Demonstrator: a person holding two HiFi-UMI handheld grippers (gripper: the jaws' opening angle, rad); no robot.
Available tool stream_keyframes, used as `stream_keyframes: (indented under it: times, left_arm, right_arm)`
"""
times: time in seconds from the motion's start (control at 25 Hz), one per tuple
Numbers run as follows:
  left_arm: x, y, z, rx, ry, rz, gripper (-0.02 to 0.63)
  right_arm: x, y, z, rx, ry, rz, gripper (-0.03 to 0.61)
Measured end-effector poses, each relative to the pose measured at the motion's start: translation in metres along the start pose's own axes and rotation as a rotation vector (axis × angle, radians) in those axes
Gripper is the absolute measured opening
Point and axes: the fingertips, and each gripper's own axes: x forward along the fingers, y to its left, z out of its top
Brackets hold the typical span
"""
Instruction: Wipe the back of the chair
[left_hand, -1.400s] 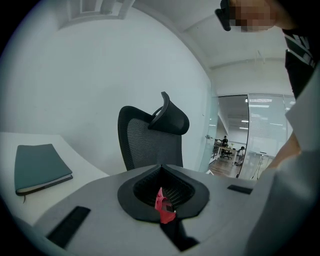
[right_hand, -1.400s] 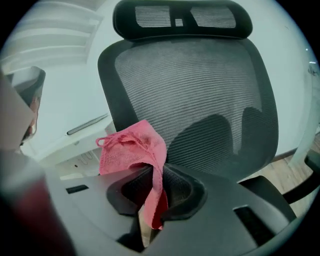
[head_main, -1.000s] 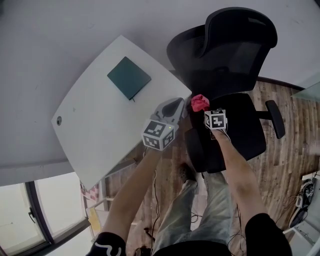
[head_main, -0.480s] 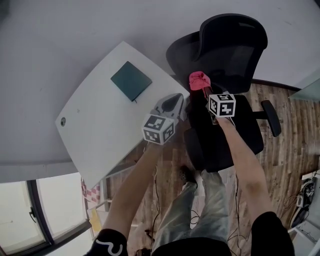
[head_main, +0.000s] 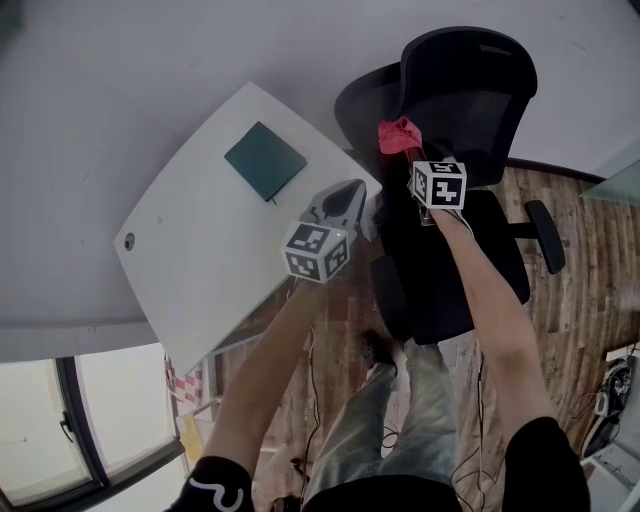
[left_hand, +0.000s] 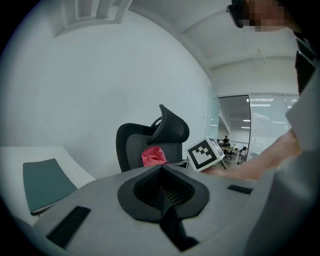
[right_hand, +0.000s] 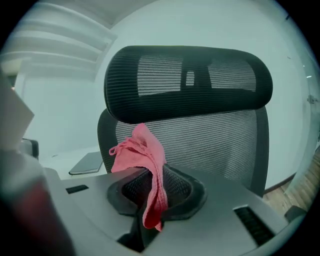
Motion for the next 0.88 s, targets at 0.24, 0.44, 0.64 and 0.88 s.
stream_keyframes:
  times: [0.24, 0.44, 0.64, 0.88]
  left_arm:
    - [0.01, 0.002, -0.014, 0.015, 0.023, -0.015, 0.025]
    - [0.017, -0.007, -0.038, 0.009, 0.049, -0.037, 0.025]
    - [0.027, -0.018, -0.058, 0.008, 0.072, -0.075, 0.025]
    - [0.026, -0.022, -0.072, 0.015, 0.096, -0.075, 0.025]
  right_arm:
    - [0.007, -0.013, -0.043, 0.026, 0.047, -0.029, 0.071]
    - [0.006, -0.022, -0.095, 0.059, 0.103, -0.042, 0.071]
    - [0.008, -0.035, -0.146, 0.1, 0.164, -0.069, 0.071]
    - [0.002, -0.048, -0.198, 0.148, 0.25, -0.117, 0.071]
